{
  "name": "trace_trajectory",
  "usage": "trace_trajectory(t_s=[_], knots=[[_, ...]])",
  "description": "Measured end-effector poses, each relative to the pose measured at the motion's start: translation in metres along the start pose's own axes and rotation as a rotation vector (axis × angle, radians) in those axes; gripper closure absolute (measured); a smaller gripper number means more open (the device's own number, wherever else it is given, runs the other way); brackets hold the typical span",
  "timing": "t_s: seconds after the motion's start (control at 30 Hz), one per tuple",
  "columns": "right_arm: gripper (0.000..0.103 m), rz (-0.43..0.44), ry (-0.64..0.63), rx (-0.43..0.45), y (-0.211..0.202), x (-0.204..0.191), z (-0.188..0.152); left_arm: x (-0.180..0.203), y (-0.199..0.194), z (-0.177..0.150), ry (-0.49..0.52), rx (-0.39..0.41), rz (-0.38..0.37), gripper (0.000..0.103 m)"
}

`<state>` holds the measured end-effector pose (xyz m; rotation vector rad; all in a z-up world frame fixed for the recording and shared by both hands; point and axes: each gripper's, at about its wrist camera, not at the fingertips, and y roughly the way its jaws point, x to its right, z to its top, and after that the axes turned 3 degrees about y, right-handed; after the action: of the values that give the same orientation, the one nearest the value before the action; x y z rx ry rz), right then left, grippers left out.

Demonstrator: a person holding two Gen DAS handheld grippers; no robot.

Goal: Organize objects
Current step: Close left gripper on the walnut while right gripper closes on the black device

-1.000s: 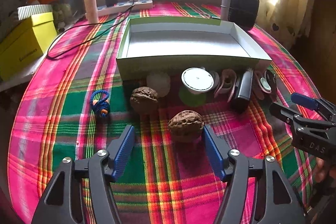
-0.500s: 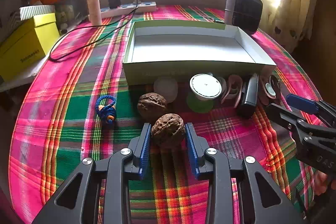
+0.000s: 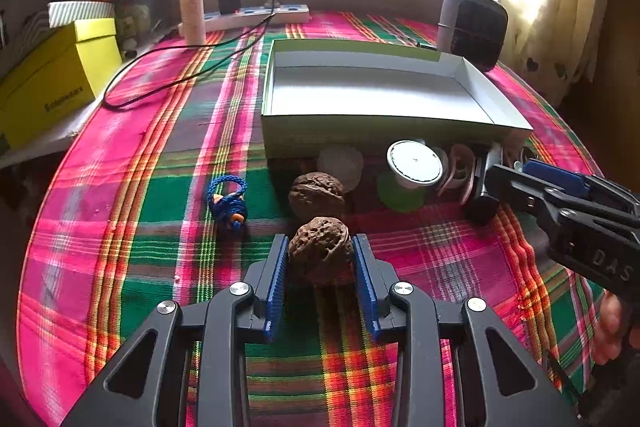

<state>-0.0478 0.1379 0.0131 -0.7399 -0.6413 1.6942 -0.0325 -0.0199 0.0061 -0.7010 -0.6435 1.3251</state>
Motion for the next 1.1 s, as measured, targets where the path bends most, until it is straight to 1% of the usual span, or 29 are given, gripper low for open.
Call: trace_trajectory(t_s=[0.13, 0.23, 0.27, 0.33, 0.43, 0.5, 0.57, 0.67, 0.83, 1.03, 1.07, 1.1], knots=[[0.055, -0.033, -0.023, -0.001, 0.003, -0.004, 0.001, -0.003, 0.000, -0.001, -0.001, 0.005, -0.002, 0.073], [0.062, -0.033, -0.001, -0.022, 0.005, 0.001, 0.002, -0.003, 0.000, -0.001, -0.002, 0.007, -0.005, 0.073], [0.067, -0.038, -0.003, -0.021, 0.005, 0.001, 0.001, -0.003, 0.000, -0.001, -0.002, 0.008, -0.007, 0.073], [0.068, -0.055, -0.020, -0.019, 0.002, -0.001, -0.002, -0.003, 0.000, -0.001, -0.001, 0.010, -0.010, 0.073], [0.073, -0.056, -0.017, -0.021, 0.001, 0.000, -0.003, -0.004, 0.000, -0.001, 0.000, 0.012, -0.015, 0.073], [0.078, -0.067, -0.018, -0.021, 0.000, -0.001, -0.004, -0.004, 0.000, -0.002, 0.001, 0.013, -0.016, 0.073], [0.081, -0.081, -0.039, -0.017, -0.003, -0.003, -0.007, -0.004, 0.000, -0.002, 0.001, 0.013, -0.020, 0.073], [0.082, -0.090, -0.056, -0.012, -0.007, -0.004, -0.012, -0.004, -0.001, -0.002, 0.002, 0.014, -0.020, 0.073], [0.084, -0.047, -0.040, -0.024, -0.017, -0.002, -0.020, -0.003, -0.001, -0.002, 0.000, 0.014, -0.018, 0.073], [0.084, 0.061, 0.010, -0.051, -0.028, 0.004, -0.028, -0.004, -0.003, -0.004, 0.003, 0.015, -0.013, 0.073], [0.090, 0.086, 0.031, -0.058, -0.029, 0.008, -0.028, -0.004, -0.003, -0.005, 0.003, 0.016, -0.011, 0.073], [0.092, 0.105, 0.049, -0.061, -0.030, 0.011, -0.029, -0.004, -0.004, -0.005, 0.004, 0.016, -0.010, 0.073]])
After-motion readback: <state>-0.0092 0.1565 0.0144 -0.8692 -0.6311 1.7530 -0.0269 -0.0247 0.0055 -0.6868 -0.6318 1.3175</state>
